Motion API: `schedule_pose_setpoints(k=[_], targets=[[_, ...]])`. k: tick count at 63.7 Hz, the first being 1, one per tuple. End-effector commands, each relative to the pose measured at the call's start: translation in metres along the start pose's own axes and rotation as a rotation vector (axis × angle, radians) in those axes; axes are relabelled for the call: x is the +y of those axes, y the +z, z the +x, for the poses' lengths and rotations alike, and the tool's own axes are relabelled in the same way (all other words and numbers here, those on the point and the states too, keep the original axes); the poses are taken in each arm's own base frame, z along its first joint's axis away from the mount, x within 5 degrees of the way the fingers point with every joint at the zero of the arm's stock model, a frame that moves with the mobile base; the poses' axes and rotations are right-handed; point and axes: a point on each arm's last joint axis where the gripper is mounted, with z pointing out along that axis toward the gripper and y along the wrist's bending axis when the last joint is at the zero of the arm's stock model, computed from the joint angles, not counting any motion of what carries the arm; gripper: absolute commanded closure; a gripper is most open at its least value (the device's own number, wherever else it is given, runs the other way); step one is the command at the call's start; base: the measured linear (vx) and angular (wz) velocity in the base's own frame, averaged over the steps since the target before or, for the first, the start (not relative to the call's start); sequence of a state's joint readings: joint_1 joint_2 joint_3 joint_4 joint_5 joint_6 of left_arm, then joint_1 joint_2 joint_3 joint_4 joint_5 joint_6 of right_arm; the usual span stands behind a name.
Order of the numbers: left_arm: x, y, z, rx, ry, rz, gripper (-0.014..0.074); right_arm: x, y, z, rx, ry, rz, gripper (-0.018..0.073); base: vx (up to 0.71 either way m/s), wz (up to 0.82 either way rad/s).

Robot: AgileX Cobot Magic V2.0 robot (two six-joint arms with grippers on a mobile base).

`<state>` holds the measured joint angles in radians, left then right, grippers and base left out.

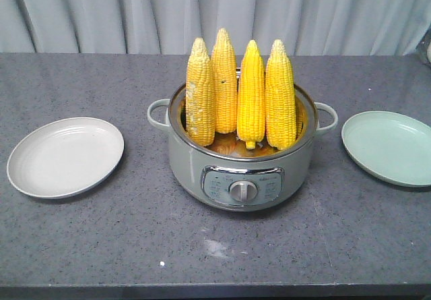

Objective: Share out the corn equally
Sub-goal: 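Raise both arms and tilt the grippers toward the pot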

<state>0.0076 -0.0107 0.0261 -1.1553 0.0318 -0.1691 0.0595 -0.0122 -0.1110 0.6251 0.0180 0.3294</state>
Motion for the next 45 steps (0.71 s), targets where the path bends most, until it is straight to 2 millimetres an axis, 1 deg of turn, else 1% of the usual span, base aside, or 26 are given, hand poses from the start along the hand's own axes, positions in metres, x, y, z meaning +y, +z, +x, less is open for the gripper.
schedule_pose_setpoints(k=[1, 11, 17, 22, 29, 38, 45], targets=[[0.000, -0.001, -0.003, -0.040, -0.108, 0.021, 0.0603, 0.032, -0.003, -0.021, -0.040, -0.166, -0.065, 0.0562, 0.00, 0.00], [0.000, -0.001, -0.003, -0.030, -0.115, 0.020, 0.0603, 0.063, -0.002, -0.034, 0.065, -0.373, -0.065, 0.0562, 0.00, 0.00], [-0.001, -0.001, -0.002, -0.023, -0.156, 0.024, 0.0603, 0.074, 0.005, -0.036, 0.166, -0.476, -0.043, 0.0562, 0.00, 0.00], [-0.009, -0.002, -0.002, -0.005, -0.153, 0.045, 0.0603, 0.080, 0.012, -0.037, 0.258, -0.549, -0.023, 0.0562, 0.00, 0.00], [-0.033, -0.006, -0.006, -0.004, -0.027, 0.112, 0.0603, 0.091, 0.026, -0.040, 0.376, -0.634, -0.005, 0.0562, 0.00, 0.00], [-0.079, -0.018, -0.014, -0.037, 0.279, 0.239, 0.0603, 0.104, 0.049, -0.044, 0.542, -0.744, 0.004, 0.0562, 0.00, 0.00], [-0.108, -0.024, -0.014, -0.002, 0.492, 0.304, 0.0603, 0.112, 0.065, -0.050, 0.573, -0.805, -0.009, 0.0562, 0.00, 0.00]])
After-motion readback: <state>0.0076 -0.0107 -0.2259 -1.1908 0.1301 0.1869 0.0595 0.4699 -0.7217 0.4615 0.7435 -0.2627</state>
